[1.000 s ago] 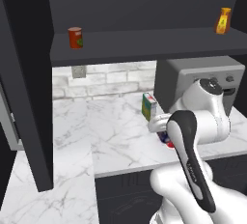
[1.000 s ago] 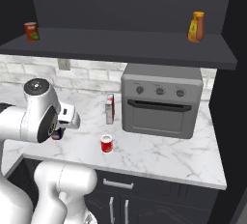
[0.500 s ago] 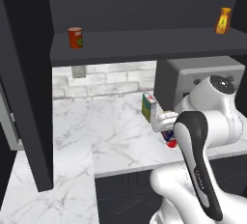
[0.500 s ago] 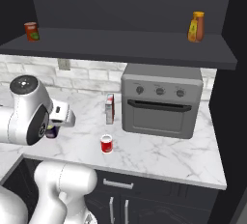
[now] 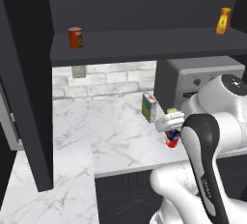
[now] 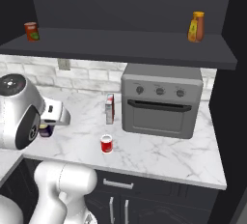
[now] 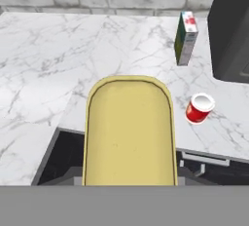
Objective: Pick the cans from the counter and place them in their designated side in the cabinet.
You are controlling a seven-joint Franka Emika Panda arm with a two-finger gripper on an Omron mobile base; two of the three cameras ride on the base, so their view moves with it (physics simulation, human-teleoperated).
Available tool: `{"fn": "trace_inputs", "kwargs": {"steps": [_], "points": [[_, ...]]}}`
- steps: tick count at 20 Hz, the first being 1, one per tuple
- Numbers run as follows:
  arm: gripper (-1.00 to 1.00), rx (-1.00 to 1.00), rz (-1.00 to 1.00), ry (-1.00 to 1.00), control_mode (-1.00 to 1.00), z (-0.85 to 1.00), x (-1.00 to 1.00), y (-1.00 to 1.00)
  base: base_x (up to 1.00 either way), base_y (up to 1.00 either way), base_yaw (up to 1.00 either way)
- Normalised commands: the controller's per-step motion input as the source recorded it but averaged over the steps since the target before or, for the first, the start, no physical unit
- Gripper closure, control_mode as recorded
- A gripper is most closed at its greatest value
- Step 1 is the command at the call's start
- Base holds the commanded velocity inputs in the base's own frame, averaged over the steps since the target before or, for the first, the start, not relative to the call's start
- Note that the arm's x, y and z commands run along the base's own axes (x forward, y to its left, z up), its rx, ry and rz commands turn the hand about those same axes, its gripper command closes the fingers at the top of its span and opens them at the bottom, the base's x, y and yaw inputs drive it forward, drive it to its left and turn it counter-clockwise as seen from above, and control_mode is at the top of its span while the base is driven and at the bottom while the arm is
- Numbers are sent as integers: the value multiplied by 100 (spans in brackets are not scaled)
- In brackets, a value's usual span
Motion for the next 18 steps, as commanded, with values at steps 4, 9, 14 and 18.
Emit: {"fn": "trace_inputs", "kwargs": {"steps": [4,9,14,18], "points": [[100,0,1,-7,-100,13,-20,0,0,0,0],[100,0,1,-8,-100,13,-20,0,0,0,0],[100,0,1,-6,-100,16,-14,0,0,0,0],[100,1,1,-5,-100,18,-14,0,0,0,0]]}}
